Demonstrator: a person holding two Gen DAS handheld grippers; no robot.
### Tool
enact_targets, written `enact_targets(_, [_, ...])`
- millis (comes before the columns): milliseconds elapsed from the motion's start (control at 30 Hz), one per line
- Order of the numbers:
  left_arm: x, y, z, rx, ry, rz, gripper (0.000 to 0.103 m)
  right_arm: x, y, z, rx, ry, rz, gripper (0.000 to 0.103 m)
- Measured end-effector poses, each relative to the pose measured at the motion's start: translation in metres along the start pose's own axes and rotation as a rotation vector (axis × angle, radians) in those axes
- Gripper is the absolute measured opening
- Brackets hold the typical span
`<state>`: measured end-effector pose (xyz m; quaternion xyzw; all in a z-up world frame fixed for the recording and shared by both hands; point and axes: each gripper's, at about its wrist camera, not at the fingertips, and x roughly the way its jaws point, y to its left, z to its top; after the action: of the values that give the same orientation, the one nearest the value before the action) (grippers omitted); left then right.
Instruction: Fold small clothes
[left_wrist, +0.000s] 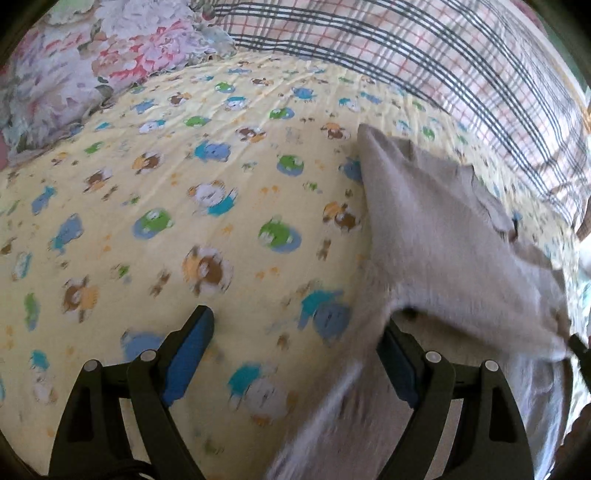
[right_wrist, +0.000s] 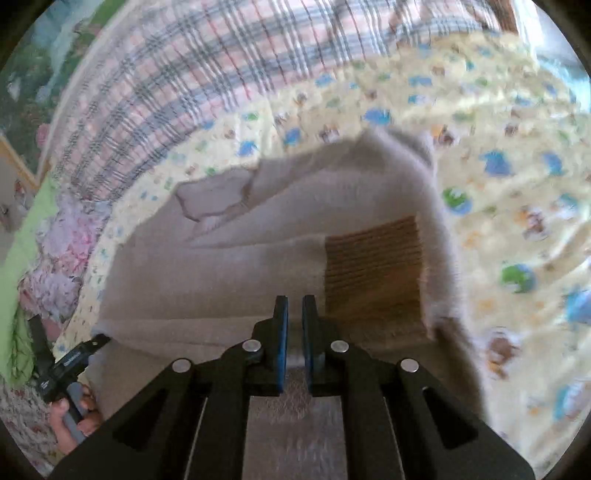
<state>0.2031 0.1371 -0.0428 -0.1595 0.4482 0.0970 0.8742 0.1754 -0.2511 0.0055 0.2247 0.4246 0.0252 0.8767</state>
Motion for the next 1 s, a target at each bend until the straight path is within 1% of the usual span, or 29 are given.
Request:
enact_targets(33, [-0.005,0.003,-0.006,0.002,0.004,-0.005,0.086,-0.009,0.002,-0.002,-0.008,-0.014,0.015,0.012])
enact_targets(67, [-0.010,0.006,-0.011,0.004,0.005,-0.007,0.086,-0.020,0.002,-0.004,-0.010,-0.028,0.031,0.021])
enact_targets(100, [-0.017,0.009,-0.018,0.009,0.005,-0.011,0.086,-0.028,0.003,-0.007,-0.007,-0.036,0.041,0.028])
enact_targets(133, [-0.024,0.012,-0.025,0.014,0.006,-0.016,0.086,-0.035,0.001,-0.010,0.000,-0.045,0.047,0.041])
enact_targets(167, [-0.030,0.014,-0.031,0.018,0.007,-0.022,0.086,-0.046,-0.002,-0.016,0.009,-0.063,0.055,0.045])
enact_targets(267, [-0.048,0.023,-0.054,0.020,0.020,-0.048,0.086,-0.071,-0.010,-0.035,0.010,-0.091,0.058,0.045])
enact_targets(400, [-0.068,0.032,-0.084,0.030,0.022,-0.081,0.086,-0.091,-0.023,-0.058,0.027,-0.082,0.060,0.045])
enact_targets(533, [-0.085,0.035,-0.108,0.074,0.032,-0.100,0.086,-0.110,-0.038,-0.085,0.051,-0.088,0.052,0.045])
enact_targets(633, [-0.096,0.037,-0.125,0.108,0.038,-0.118,0.086,-0.123,-0.043,-0.103,0.039,-0.096,0.030,0.045])
enact_targets(867, [-0.118,0.044,-0.170,0.170,0.062,-0.148,0.087,-0.153,-0.057,-0.150,0.003,-0.081,0.062,0.045])
enact_targets(1000, [-0.123,0.053,-0.194,0.164,0.094,-0.212,0.087,-0.162,-0.065,-0.175,-0.025,-0.045,0.090,0.045])
